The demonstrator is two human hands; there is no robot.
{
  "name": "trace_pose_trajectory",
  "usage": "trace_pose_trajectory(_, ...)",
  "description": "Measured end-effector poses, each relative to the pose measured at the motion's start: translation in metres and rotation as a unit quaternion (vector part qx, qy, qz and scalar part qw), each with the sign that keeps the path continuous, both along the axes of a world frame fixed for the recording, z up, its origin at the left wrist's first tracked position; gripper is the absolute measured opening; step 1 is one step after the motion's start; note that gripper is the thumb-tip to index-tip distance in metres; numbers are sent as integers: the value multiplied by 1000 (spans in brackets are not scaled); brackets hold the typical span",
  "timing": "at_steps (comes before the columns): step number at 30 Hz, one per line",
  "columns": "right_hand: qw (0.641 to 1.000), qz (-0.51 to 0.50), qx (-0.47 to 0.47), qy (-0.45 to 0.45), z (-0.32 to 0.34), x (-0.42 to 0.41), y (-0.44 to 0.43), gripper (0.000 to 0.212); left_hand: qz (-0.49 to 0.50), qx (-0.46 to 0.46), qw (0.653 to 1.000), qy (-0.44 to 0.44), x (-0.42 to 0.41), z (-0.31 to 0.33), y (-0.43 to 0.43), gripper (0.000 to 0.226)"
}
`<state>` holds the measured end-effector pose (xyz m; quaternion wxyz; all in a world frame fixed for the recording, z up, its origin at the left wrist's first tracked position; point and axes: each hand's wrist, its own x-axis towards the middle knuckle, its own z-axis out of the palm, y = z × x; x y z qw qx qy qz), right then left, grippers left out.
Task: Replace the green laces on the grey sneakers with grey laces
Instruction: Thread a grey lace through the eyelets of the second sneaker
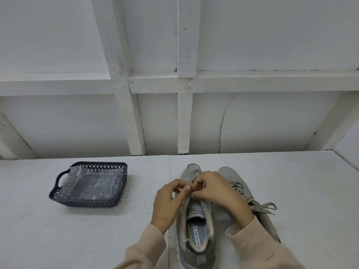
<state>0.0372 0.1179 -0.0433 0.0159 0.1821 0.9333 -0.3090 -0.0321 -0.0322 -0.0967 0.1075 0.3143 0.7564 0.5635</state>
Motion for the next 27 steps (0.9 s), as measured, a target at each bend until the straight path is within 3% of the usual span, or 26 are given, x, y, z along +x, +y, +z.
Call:
trace_pose_trajectory(3,1000,-12,18,16,-3,-1,-1,18,7,8,1000,-20,2,0,3,10)
trace_pose_trajectory(8,982,-62,-156,92,-9,8,4,10,15,24,998,-62,1,-2,5,5)
trace_pose_trajectory(13,960,-66,-243,118,-11,10,7,21,14,40,995,-92,3,-3,8,3)
trace_pose_trajectory(27,929,-93,-315,171,-12,15,3,20,-7,63,992,-108,5,-7,13,6)
